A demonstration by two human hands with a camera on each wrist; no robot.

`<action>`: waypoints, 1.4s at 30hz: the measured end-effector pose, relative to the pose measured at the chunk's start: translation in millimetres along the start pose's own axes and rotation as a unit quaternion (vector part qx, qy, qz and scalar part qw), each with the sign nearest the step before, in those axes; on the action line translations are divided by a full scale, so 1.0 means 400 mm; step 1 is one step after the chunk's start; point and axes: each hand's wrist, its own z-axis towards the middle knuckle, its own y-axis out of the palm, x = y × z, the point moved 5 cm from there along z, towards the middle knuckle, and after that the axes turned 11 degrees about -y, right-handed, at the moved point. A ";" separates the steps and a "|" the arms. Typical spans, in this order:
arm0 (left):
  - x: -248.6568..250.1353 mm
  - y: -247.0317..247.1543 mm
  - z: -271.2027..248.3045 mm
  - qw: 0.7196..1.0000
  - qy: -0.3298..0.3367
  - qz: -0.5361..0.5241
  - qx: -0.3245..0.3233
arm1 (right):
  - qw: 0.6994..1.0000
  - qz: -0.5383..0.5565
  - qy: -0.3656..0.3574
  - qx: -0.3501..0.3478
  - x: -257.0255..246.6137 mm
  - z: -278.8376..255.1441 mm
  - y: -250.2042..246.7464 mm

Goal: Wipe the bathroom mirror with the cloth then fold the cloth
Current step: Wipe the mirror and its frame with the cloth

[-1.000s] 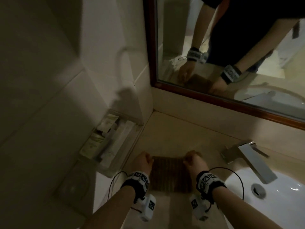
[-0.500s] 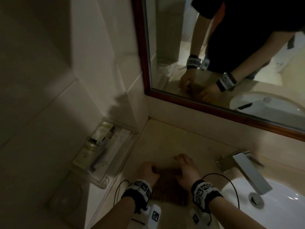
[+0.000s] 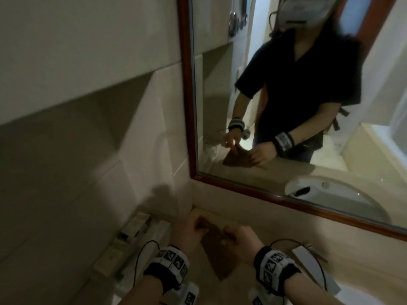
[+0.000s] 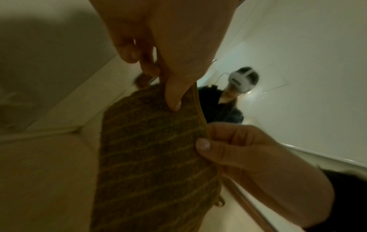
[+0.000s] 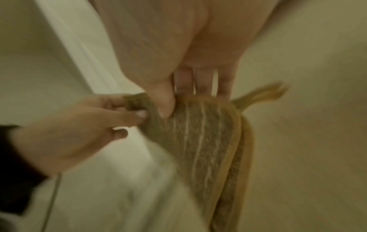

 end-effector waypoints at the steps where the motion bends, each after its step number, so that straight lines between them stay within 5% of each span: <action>1: 0.040 -0.034 0.013 0.999 0.007 -0.012 0.038 | 0.999 -0.017 -0.009 0.039 -0.020 0.010 -0.057; 6: 0.220 -0.147 0.094 0.974 0.036 -0.132 0.181 | 0.962 -0.173 -0.046 0.208 -0.088 0.063 -0.339; 10: 0.303 -0.178 0.163 0.952 0.019 -0.146 0.267 | 0.950 -0.216 0.009 0.226 -0.078 0.119 -0.456; 16: 0.291 -0.124 0.279 0.907 -0.005 -0.312 0.282 | 0.962 -0.152 0.013 0.229 -0.055 0.220 -0.458; 23: 0.279 -0.078 0.341 0.808 -0.007 -0.466 0.360 | 0.943 -0.008 -0.145 0.300 -0.013 0.251 -0.377; 26: 0.288 -0.045 0.350 0.814 0.076 -0.415 0.399 | 0.943 -0.004 -0.192 0.270 0.037 0.254 -0.330; 33: 0.255 0.088 0.392 0.908 0.151 -0.150 0.362 | 0.952 -0.008 -0.213 0.218 0.109 0.254 -0.308; 42: 0.431 -0.136 0.412 0.849 0.239 -0.015 0.470 | 0.986 -0.114 -0.109 0.055 0.216 0.278 -0.231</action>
